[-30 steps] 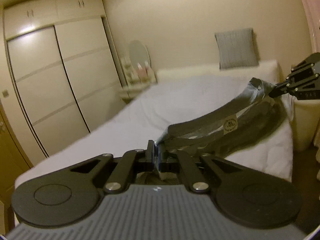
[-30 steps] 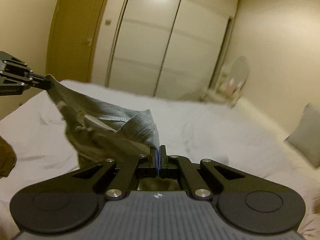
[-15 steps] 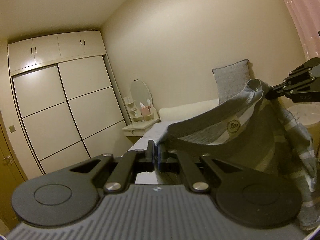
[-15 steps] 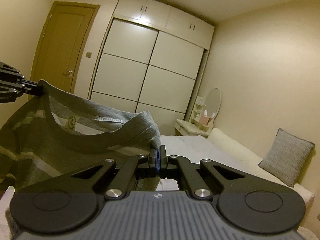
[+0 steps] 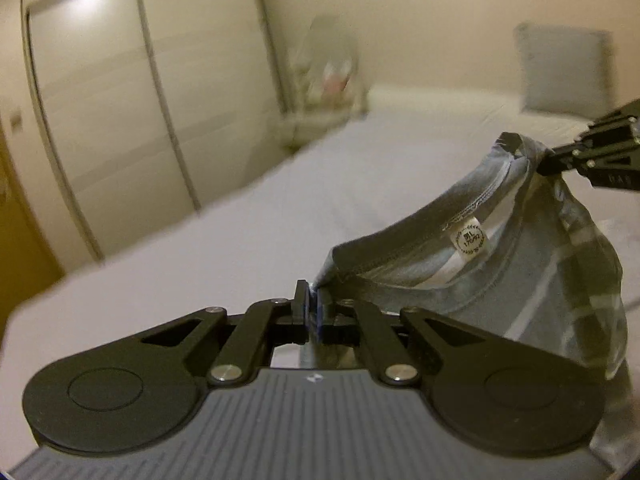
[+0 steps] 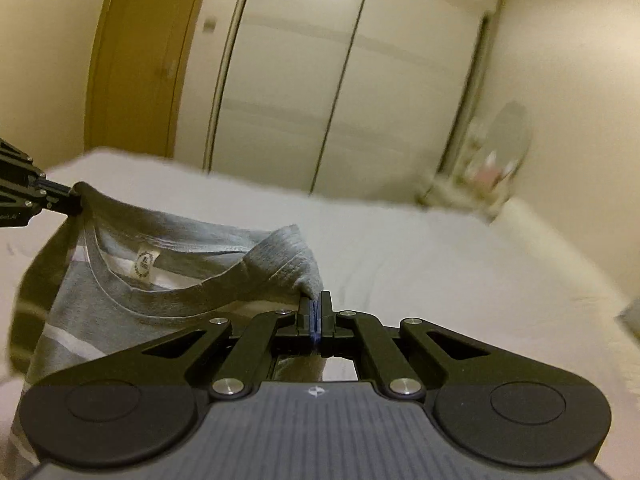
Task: Fold clothes
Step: 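Lift the T-shirt by its collar with both grippers, shaking it open, then lower the opened T-shirt flat onto the bed and open both grippers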
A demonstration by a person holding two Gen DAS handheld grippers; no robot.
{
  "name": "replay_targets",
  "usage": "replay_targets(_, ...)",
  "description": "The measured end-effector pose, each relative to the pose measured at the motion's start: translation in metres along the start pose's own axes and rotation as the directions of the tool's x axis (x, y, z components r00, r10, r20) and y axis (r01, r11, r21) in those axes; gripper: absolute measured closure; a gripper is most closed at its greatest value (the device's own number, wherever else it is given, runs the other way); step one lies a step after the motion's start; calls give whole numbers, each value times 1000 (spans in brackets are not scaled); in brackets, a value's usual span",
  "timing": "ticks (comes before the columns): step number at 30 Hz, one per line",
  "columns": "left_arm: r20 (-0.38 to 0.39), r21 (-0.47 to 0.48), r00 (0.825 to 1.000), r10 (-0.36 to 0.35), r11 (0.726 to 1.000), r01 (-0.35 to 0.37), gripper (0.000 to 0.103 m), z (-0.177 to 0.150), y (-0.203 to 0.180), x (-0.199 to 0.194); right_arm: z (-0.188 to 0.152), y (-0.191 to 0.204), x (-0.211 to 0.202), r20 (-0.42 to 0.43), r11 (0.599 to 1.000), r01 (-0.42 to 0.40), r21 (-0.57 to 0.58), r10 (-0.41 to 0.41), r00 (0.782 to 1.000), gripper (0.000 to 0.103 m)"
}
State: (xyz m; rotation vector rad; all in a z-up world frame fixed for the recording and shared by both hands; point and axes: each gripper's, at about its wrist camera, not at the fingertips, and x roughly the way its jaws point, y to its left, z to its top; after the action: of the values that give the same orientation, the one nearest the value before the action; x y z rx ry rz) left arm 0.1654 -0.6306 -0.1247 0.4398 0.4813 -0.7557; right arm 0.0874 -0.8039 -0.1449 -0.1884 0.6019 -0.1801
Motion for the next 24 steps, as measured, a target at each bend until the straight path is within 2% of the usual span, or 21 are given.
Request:
replay_targets(1,-56,-32,998,18,999,-19,92,-8,7,31,-9,-5,40,-64,1000,-17,-12,16,998,90)
replay_targets(2,-113,-68,993,32,997,-40,80,-20,15,59,-20,-11,60,-103,999,-31,18,33,994,79)
replay_targets(4,-209,-135,977,34,989,-64,79,-45,31,103,-44,-23,97,-177,995,-57,84,71,982,80)
replay_targets(5,-243,-170,969,35,982,-78,80,-61,39,110,-55,-29,115,-212,991,-68,117,91,973,76)
replay_targets(6,-266,-195,963,37,977,-92,80,-77,44,110,-69,-30,117,-228,988,-71,137,101,968,72)
replay_targets(8,-309,-205,951,30,974,-98,78,-105,52,103,-96,-32,117,-257,982,-74,175,119,959,55)
replay_targets(10,-363,-185,932,27,978,-100,71,-131,54,95,-122,-32,115,-304,973,-77,216,142,942,54)
replay_targets(13,-432,-165,902,19,981,-100,71,-164,56,96,-162,-37,103,-374,955,-65,289,175,911,54)
replay_targets(16,-450,-154,893,-8,986,-69,66,-182,62,113,-190,-27,89,-418,942,-50,331,193,888,53)
replay_targets(18,-456,-159,888,-55,987,-21,64,-187,64,131,-190,-17,84,-427,940,-49,337,199,882,49)
replay_targets(20,-462,-165,881,-102,986,27,57,-191,66,148,-190,-9,79,-425,939,-54,339,204,882,39)
replay_targets(21,-465,-168,876,-125,984,51,55,-194,67,156,-190,-5,81,-422,944,-62,323,202,884,37)
replay_targets(22,-468,-171,871,-148,982,75,55,-196,69,165,-189,-2,83,-420,950,-70,306,200,885,36)
replay_targets(24,-509,-178,847,-153,982,70,61,-201,63,178,-187,5,83,-418,953,-90,290,211,884,36)
